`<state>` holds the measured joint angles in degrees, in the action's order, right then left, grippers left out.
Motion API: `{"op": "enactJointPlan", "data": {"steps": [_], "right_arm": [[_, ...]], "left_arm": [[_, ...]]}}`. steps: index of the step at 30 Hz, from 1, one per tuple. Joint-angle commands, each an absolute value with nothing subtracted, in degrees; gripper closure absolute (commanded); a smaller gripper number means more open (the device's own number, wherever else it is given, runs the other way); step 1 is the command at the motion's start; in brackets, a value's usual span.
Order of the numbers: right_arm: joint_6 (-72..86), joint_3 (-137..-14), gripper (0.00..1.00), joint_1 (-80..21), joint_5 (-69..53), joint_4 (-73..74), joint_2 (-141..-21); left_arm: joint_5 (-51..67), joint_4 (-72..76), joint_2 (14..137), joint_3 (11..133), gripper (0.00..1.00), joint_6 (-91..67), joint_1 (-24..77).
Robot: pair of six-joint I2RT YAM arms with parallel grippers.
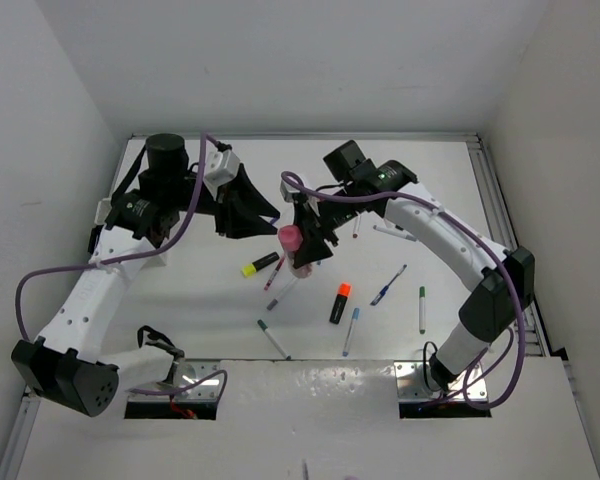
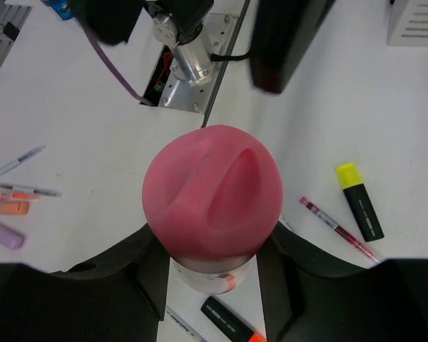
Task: Sort the stationery into containers
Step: Pick up the stationery from the center of the board.
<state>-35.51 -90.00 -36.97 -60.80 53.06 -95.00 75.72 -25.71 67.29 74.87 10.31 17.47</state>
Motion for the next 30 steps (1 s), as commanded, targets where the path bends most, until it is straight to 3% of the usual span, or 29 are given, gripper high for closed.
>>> {"op": "enactJointPlan", "data": {"steps": [1,16,19,22,23,24,26,28,29,30], "right_arm": [[-34.0,-93.3,1.0,-37.9,-62.7,50.0,-94.8],[-32.0,-94.0,1.0,-40.0,-62.3,46.9,-94.4],[-31.9,-94.0,1.0,-40.2,-62.1,46.6,-94.3],[-31.0,-94.1,1.0,-40.3,-62.0,45.4,-94.4],[-30.1,-94.0,1.0,-40.2,-61.9,44.9,-94.4],[-29.5,-94.1,1.0,-40.0,-61.9,44.2,-94.4],[-27.5,-94.0,1.0,-39.6,-61.8,43.3,-94.4],[-24.7,-92.8,0.88,-39.1,-61.8,39.9,-94.3],[-23.1,-92.3,0.73,-38.9,-62.1,38.2,-94.0],[-20.3,-91.8,0.49,-38.2,-62.2,37.0,-93.9]], "left_arm": [[77.6,-25.7,67.1,74.5,0.57,13.3,18.8],[77.2,-23.7,66.5,70.4,0.61,12.4,19.8],[77.0,-24.1,66.4,70.3,0.68,12.2,20.0],[75.7,-24.2,66.1,70.0,0.83,11.0,20.0],[75.1,-24.3,66.1,70.0,0.95,10.8,20.0],[73.9,-25.0,66.0,70.0,1.0,10.8,20.0],[73.8,-25.7,65.9,70.3,1.0,10.8,19.8],[74.5,-26.4,66.2,70.7,1.0,10.3,19.3],[74.8,-26.5,66.3,70.9,1.0,9.9,18.5],[75.8,-27.0,66.5,71.4,1.0,9.8,17.9]]}}
